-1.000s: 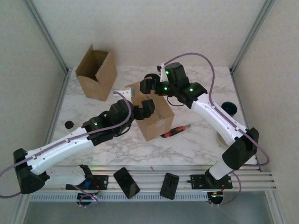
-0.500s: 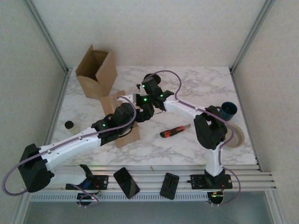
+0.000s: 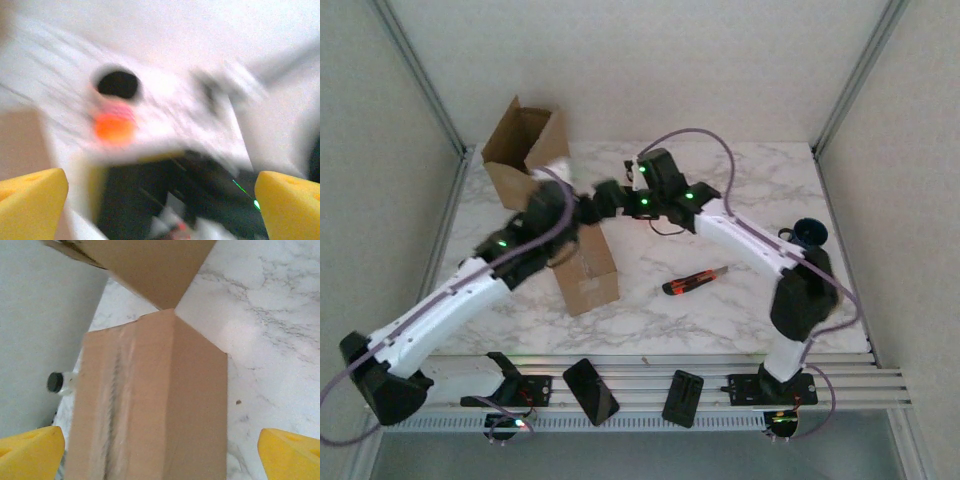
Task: Unpack the express box
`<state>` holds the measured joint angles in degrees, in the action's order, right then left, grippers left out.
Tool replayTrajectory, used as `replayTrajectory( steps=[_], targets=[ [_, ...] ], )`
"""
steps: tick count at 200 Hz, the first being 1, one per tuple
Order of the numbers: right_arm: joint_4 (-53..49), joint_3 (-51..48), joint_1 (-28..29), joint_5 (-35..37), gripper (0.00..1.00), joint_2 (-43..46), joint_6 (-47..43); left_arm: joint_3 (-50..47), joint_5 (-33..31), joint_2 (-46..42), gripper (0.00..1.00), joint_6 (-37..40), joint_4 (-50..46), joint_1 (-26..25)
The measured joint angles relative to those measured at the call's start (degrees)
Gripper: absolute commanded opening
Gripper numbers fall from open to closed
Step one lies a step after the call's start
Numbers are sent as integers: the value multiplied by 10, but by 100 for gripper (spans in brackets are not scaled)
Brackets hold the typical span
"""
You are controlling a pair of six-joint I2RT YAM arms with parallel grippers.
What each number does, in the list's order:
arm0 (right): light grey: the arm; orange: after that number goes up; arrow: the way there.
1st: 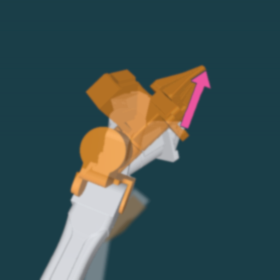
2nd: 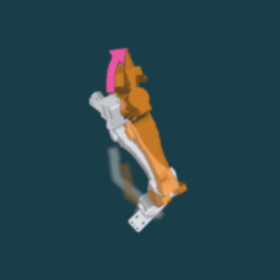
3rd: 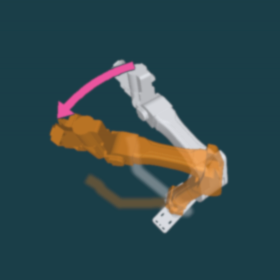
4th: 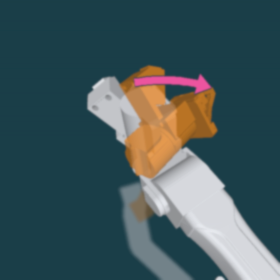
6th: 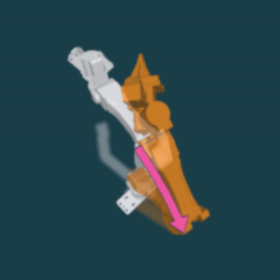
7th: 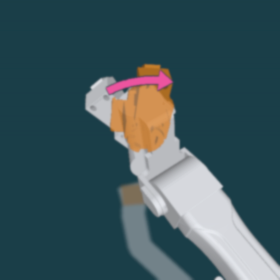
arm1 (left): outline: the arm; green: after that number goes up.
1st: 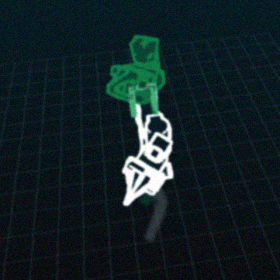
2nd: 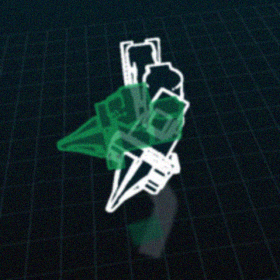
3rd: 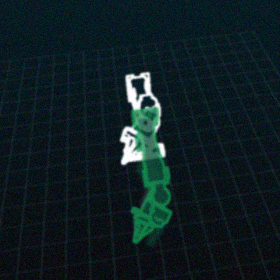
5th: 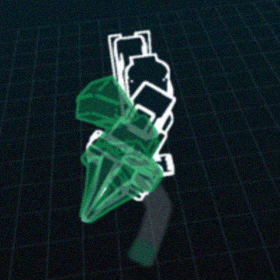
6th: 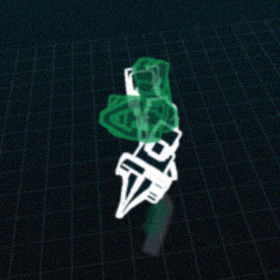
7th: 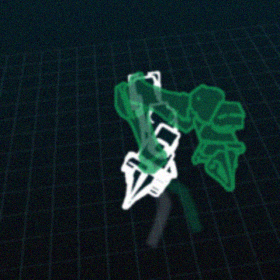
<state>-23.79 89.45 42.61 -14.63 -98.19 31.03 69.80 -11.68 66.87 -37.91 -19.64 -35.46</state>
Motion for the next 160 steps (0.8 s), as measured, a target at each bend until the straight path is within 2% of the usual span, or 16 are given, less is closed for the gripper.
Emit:
replayTrajectory(
  steps=[11,24,38,59,77,97,160],
  targets=[
    [-19,-25,7,3,99,51,-16,2,2,-5,93,2,-13,90],
    [-41,-59,23,12,99,106,-33,-7,15,4,91,5,-22,171],
    [-66,-103,53,26,99,147,-49,-26,32,26,89,7,-24,231],
    [-98,-171,110,47,99,168,-58,-62,51,73,89,9,-24,289],
    [-110,-229,149,64,99,167,-55,-85,53,103,88,9,-25,319],
    [-112,-269,164,78,99,163,-44,-101,52,122,88,8,-16,336],
    [-52,-247,164,135,99,59,-14,-115,44,170,88,7,53,342]
  ],
)
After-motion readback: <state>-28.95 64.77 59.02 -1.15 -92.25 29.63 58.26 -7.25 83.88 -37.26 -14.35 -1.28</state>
